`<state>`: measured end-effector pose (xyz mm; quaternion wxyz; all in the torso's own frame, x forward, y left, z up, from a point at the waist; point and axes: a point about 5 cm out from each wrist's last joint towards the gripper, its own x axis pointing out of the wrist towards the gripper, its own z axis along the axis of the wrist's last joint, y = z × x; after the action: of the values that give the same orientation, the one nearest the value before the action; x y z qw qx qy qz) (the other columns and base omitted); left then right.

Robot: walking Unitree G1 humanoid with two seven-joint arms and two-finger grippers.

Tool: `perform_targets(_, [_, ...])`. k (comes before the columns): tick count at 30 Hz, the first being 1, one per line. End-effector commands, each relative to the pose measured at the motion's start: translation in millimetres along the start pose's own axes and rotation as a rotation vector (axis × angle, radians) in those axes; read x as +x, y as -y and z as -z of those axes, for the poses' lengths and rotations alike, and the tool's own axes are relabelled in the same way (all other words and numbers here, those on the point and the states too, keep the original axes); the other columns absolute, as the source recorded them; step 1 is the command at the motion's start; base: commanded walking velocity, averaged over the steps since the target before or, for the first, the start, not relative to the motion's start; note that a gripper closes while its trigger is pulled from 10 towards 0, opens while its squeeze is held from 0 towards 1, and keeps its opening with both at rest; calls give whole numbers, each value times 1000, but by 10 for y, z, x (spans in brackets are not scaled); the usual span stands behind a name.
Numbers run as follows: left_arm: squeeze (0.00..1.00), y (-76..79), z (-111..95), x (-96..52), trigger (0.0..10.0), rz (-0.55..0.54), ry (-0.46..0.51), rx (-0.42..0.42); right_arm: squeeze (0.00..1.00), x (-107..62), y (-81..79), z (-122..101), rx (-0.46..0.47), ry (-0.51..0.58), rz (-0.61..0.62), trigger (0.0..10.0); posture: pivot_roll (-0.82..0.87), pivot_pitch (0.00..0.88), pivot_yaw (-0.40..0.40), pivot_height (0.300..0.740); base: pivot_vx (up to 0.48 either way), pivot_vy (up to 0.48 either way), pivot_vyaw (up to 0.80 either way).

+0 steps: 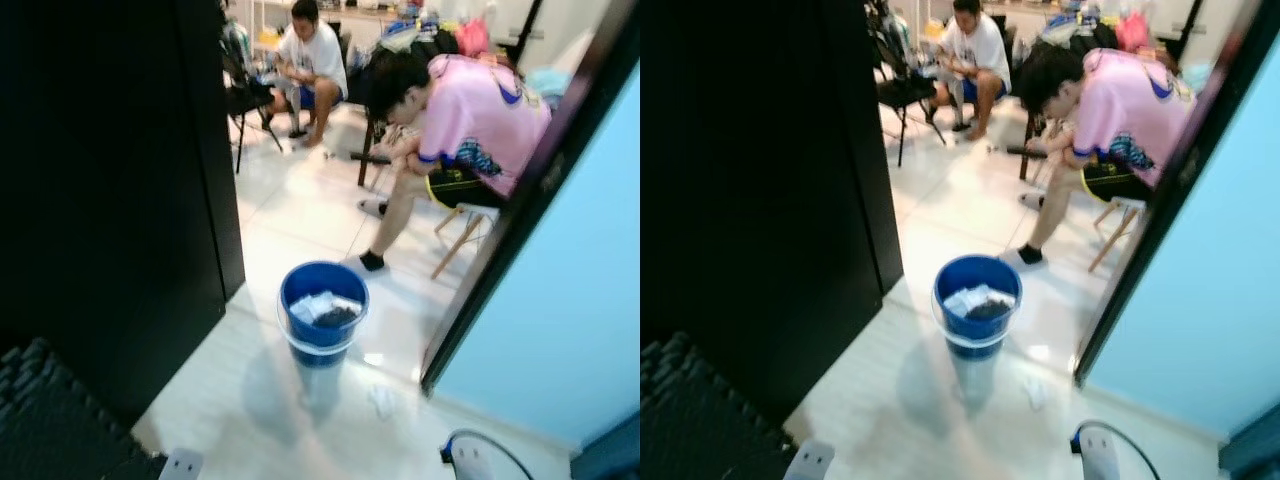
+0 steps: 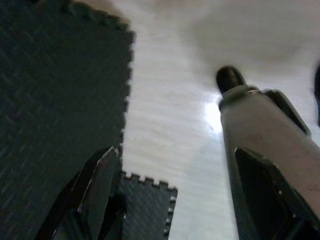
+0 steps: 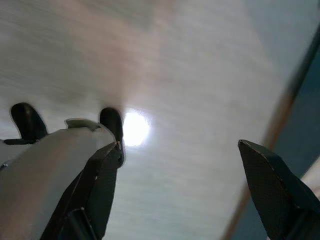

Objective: Clean up the room

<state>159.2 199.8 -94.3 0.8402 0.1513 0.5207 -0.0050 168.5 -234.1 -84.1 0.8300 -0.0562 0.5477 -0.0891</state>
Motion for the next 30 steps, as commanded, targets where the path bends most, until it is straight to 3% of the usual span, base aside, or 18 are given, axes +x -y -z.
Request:
perform_targets(1, [0, 1, -39, 3, 10000, 5, 13, 10, 0, -2, 71, 111, -6, -35, 23, 10000, -143, 32, -21, 740, -480, 0, -781])
perform_targets(6, [0, 4, -46, 3, 10000, 6, 14, 7, 0, -4, 108, 157, -8, -43, 33, 10000, -144, 31, -22, 740, -480, 0, -781])
perform_targets(11, [0, 36, -35, 1, 10000, 15, 12, 2, 0, -19, 276, 259, -16, -62, 59, 10000, -147, 34, -22, 740, -480, 0, -769])
perform_targets(17, [0, 43, -29, 1, 10000, 20, 11, -1, 0, -23, 307, 286, -16, -69, 67, 10000, -148, 34, -21, 740, -422, 0, -769])
perform_targets(27, [0, 36, -51, 2, 10000, 32, 22, -6, 0, -15, 174, 309, -16, -75, 59, 10000, -148, 42, -18, 740, 0, 0, -763])
perform_targets(30, [0, 43, -64, 2, 10000, 50, 32, -8, 0, -7, 38, 270, -15, -67, 46, 10000, -146, 40, -18, 740, 0, 0, -763])
